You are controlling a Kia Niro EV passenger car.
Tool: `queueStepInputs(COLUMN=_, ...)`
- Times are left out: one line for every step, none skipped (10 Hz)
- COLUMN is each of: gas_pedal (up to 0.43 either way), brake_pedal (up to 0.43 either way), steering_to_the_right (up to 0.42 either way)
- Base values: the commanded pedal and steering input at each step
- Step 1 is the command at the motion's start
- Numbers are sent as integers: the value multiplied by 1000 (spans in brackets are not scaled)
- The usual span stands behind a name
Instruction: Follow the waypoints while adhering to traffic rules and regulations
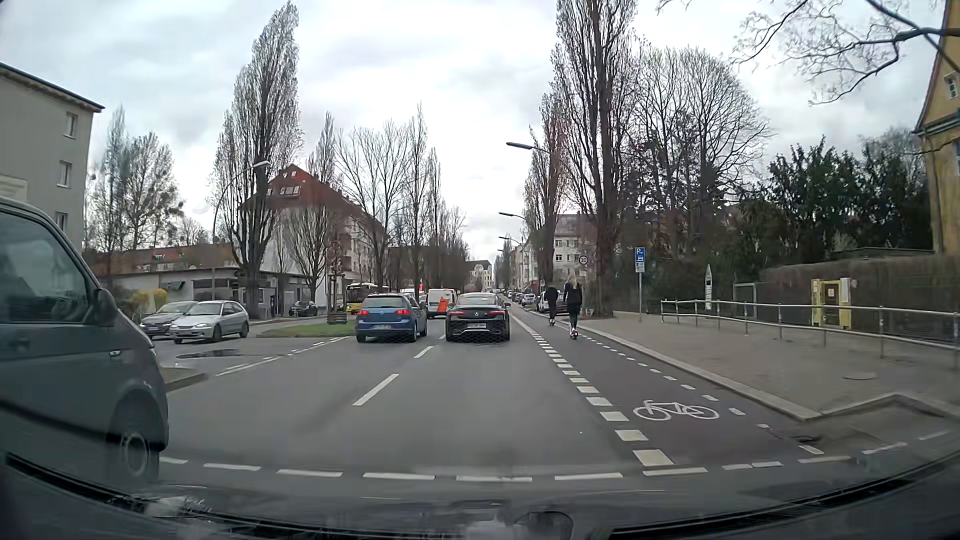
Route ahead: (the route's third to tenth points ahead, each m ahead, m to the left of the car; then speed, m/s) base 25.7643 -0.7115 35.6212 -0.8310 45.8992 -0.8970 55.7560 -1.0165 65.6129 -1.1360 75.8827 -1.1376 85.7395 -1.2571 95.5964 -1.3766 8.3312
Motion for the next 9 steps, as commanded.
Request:
queueStepInputs(gas_pedal=87, brake_pedal=12, steering_to_the_right=-3)
queueStepInputs(gas_pedal=87, brake_pedal=12, steering_to_the_right=-3)
queueStepInputs(gas_pedal=87, brake_pedal=12, steering_to_the_right=-3)
queueStepInputs(gas_pedal=87, brake_pedal=12, steering_to_the_right=-3)
queueStepInputs(gas_pedal=87, brake_pedal=12, steering_to_the_right=-3)
queueStepInputs(gas_pedal=87, brake_pedal=12, steering_to_the_right=-3)
queueStepInputs(gas_pedal=87, brake_pedal=12, steering_to_the_right=-3)
queueStepInputs(gas_pedal=87, brake_pedal=12, steering_to_the_right=-3)
queueStepInputs(gas_pedal=79, brake_pedal=12, steering_to_the_right=-3)
